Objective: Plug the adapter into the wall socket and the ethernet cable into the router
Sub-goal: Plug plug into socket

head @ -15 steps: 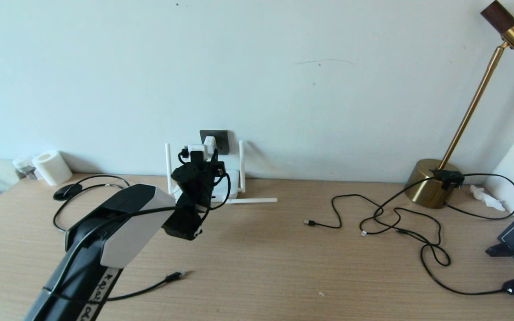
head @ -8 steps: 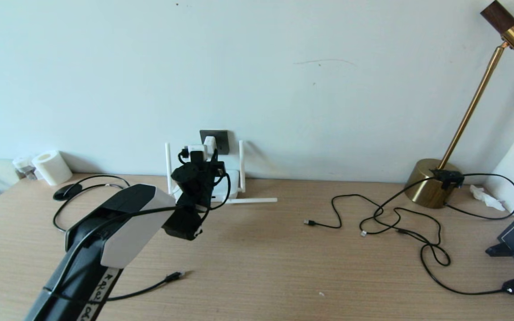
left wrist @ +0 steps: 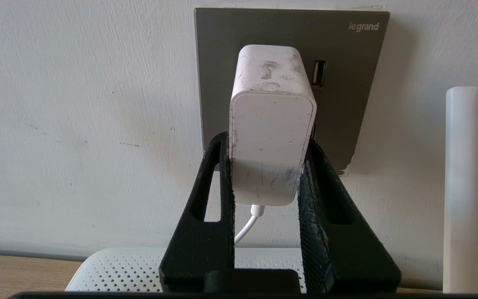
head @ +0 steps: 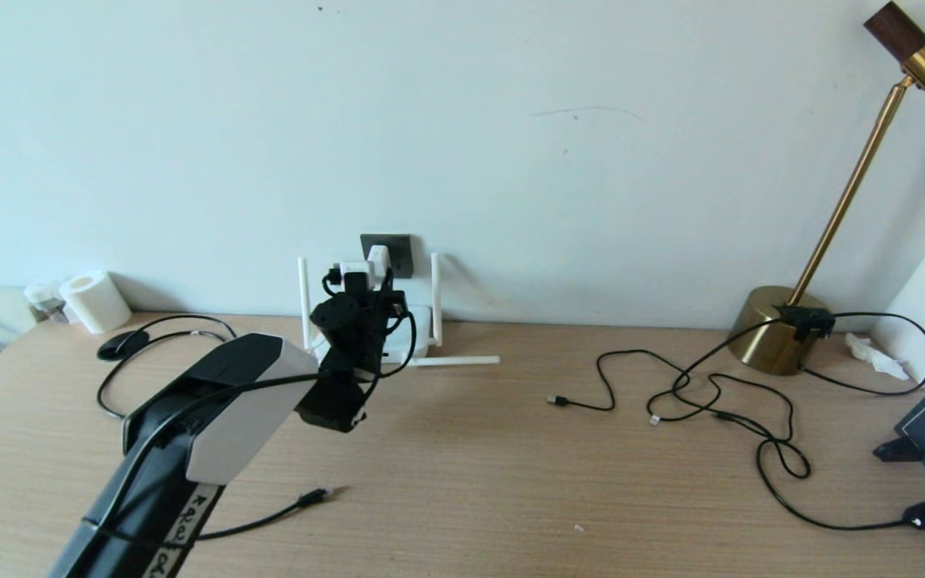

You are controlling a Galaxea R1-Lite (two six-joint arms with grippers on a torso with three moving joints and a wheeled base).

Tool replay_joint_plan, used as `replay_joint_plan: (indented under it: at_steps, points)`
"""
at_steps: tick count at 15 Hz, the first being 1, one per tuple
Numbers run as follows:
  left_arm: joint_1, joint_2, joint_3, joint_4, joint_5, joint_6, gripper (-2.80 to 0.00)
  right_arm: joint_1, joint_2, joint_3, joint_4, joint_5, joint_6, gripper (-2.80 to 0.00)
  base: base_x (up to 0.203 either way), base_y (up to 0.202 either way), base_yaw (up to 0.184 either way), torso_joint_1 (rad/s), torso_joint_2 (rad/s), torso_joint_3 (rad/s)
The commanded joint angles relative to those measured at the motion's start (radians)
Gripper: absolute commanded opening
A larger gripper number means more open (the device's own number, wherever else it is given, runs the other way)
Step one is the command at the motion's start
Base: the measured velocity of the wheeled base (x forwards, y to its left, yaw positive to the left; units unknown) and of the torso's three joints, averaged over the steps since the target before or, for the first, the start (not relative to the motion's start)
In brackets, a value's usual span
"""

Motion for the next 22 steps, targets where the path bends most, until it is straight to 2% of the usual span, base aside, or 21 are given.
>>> replay_joint_plan:
  at_steps: [1, 22]
  points:
    - [-0.001, 0.006, -0.006, -0.006, 0.001, 0.001, -2.8, 0.0, 0.0, 0.0, -0.001, 0.0, 0.0, -2.8, 0.0, 0.0, 0.0, 0.0, 0.0, 0.0]
    - [-0.002, 0.034, -0.058, 0.027, 0.012, 0.003, -2.8, -0.001, 0.0, 0.0, -0.001, 0.0, 0.0, -2.8, 0.0, 0.0, 0.0, 0.0, 0.0, 0.0]
